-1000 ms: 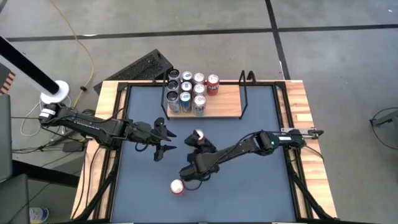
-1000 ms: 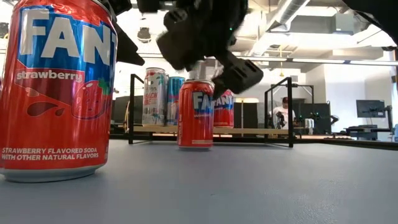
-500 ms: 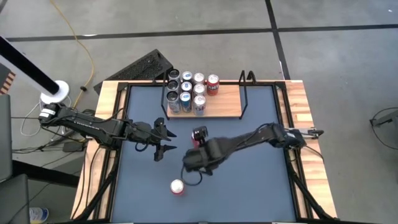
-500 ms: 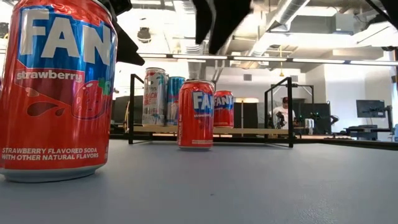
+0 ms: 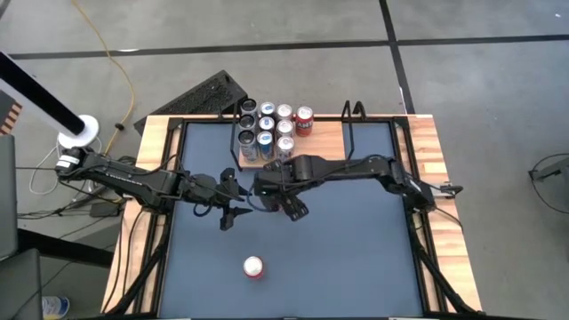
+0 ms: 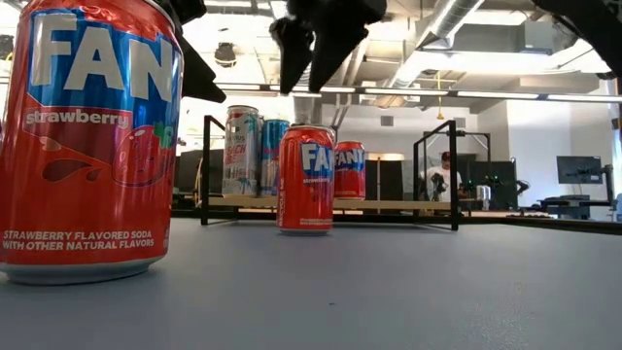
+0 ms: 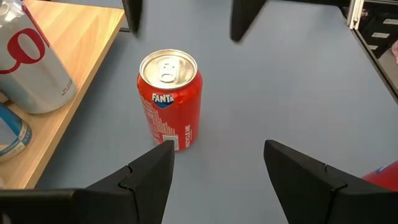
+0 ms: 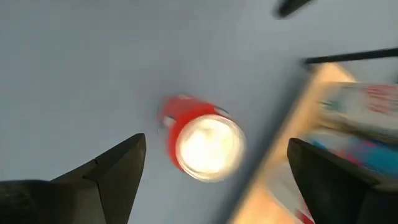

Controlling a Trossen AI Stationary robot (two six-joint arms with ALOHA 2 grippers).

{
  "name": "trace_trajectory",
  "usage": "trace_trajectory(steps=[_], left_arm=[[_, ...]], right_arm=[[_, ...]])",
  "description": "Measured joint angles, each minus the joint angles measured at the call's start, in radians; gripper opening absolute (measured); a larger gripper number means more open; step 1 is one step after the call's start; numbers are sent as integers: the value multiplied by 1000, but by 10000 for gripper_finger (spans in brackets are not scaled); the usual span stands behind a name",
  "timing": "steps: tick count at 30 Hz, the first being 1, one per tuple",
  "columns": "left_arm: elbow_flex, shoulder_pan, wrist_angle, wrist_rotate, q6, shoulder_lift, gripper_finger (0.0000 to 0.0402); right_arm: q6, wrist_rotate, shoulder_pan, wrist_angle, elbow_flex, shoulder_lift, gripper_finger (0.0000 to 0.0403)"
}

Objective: Place canned beverage on shelf
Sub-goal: Put the right red soda can aligned with the other red soda can on the shelf

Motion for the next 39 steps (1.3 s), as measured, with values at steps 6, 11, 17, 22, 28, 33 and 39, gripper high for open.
trace_trajectory(steps=[6,11,17,22,28,33,39], left_arm=[[0,0,0,-2,9,0,238],[0,0,0,-5,20,0,238],[0,0,1,-7,50,0,238],[0,0,1,-7,55,0,238],[0,0,1,-27,56,0,238],[0,0,1,-31,66,0,238],[0,0,1,-31,74,0,238]], right_arm=[[-44,-162,-31,-16,0,56,374],[-72,-143,-55,-33,-1,80,373],[-148,-52,-61,-35,-1,80,359],[-121,-103,-71,-61,0,80,350],[-120,-109,-92,-63,0,84,350],[-123,-113,-110,-58,-1,85,348],[-124,-170,-109,-64,0,85,347]])
